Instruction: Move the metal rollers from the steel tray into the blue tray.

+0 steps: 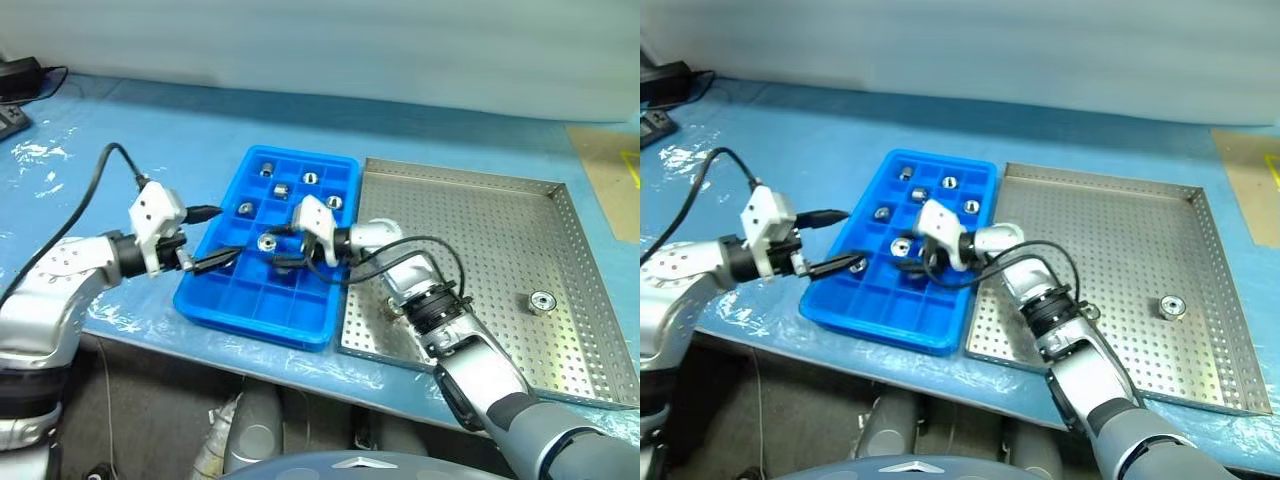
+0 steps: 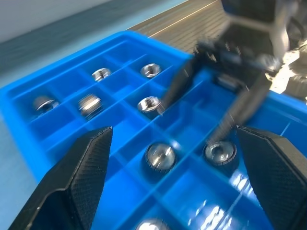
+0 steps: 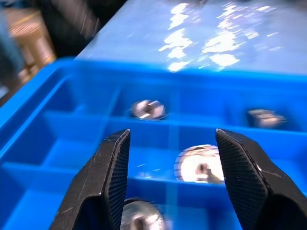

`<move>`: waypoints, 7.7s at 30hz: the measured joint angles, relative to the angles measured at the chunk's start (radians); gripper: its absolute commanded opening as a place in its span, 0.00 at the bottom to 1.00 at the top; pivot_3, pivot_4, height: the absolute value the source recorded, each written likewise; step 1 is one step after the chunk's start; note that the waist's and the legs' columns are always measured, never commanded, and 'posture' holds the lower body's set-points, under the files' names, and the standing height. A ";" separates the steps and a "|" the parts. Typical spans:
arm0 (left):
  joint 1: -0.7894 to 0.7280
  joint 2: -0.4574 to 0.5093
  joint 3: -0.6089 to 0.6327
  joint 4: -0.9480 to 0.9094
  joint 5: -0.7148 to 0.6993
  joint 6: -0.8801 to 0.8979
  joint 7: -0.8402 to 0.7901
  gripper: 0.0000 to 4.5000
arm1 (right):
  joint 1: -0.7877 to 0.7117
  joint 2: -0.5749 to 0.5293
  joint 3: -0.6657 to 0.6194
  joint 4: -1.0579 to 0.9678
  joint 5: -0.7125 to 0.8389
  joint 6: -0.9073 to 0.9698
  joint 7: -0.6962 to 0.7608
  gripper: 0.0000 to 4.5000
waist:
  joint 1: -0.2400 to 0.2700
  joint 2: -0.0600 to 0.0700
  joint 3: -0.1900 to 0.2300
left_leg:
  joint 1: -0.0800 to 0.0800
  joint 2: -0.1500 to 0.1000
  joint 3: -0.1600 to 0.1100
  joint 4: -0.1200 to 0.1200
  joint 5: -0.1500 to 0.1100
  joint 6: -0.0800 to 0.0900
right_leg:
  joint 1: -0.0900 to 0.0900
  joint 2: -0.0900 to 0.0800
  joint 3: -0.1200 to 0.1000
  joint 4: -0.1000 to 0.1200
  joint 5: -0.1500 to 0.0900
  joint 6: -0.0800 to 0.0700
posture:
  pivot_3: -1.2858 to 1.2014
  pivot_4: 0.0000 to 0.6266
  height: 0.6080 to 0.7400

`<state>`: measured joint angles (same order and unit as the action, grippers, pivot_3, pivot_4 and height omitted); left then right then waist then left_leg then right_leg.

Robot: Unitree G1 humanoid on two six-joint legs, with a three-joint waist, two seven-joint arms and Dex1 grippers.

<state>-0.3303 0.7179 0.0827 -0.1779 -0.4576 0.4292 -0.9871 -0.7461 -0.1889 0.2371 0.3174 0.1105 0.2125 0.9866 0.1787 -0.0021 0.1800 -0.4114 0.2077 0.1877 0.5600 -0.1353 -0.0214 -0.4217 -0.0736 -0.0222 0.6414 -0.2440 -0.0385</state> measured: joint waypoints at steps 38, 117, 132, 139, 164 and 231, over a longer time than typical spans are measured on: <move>-0.468 -0.432 -0.292 0.716 0.196 -0.387 -0.366 0.95 | 0.696 -0.400 -0.559 -0.566 0.076 0.316 -0.423 0.64 | -0.197 0.001 -0.001 | 0.008 -0.002 0.012 0.010 -0.010 0.018 | 0.014 0.001 0.004 -0.007 0.001 0.001 | 0.34 0.24 1.00; -0.017 0.027 -0.009 0.108 0.107 -0.093 -0.121 0.95 | 0.089 -0.077 0.063 -0.010 0.022 0.017 -0.022 0.45 | -0.081 0.004 -0.001 | 0.007 0.000 0.007 0.001 -0.008 0.013 | 0.014 -0.001 -0.001 -0.015 0.002 0.002 | 0.55 0.24 1.00; -0.119 -0.033 -0.113 0.169 0.108 -0.113 -0.156 0.95 | 0.110 -0.110 0.030 -0.065 0.013 0.059 -0.076 0.81 | -0.084 0.004 -0.001 | 0.007 0.000 0.008 0.001 -0.006 0.011 | 0.014 -0.001 -0.001 -0.015 0.002 0.002 | 0.50 0.24 1.00; -0.194 -0.117 -0.180 0.242 0.113 -0.151 -0.202 0.95 | 0.220 -0.238 -0.066 -0.228 0.055 0.162 -0.086 0.81 | -0.085 0.004 -0.001 | 0.007 0.000 0.010 0.001 -0.007 0.011 | 0.015 -0.001 0.000 -0.016 0.002 0.003 | 0.46 0.24 1.00; -0.439 -0.471 -0.367 0.685 0.213 -0.394 -0.446 0.95 | 0.785 -0.430 -0.343 -0.777 0.156 0.454 -0.297 0.81 | -0.197 0.004 -0.002 | 0.008 -0.001 0.012 0.004 -0.011 0.019 | 0.017 0.000 0.002 -0.018 0.003 0.003 | 0.32 0.24 1.00; 0.158 0.043 0.002 -0.137 0.041 0.008 -0.152 0.95 | 0.163 -0.273 0.180 -0.306 0.176 0.239 0.269 0.36 | -0.081 0.005 -0.002 | 0.010 0.002 0.004 -0.001 -0.008 0.014 | 0.015 -0.001 -0.001 -0.015 0.002 0.002 | 0.61 0.24 1.00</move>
<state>-0.1723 0.7613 0.0843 -0.3150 -0.4162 0.4373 -1.1389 -0.5829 -0.4621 0.4167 0.0110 0.2870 0.4515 1.2557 0.0982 0.0026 0.1778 -0.4013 0.2098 0.1914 0.5588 -0.1435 -0.0078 -0.4064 -0.0742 -0.0235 0.6265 -0.2418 -0.0362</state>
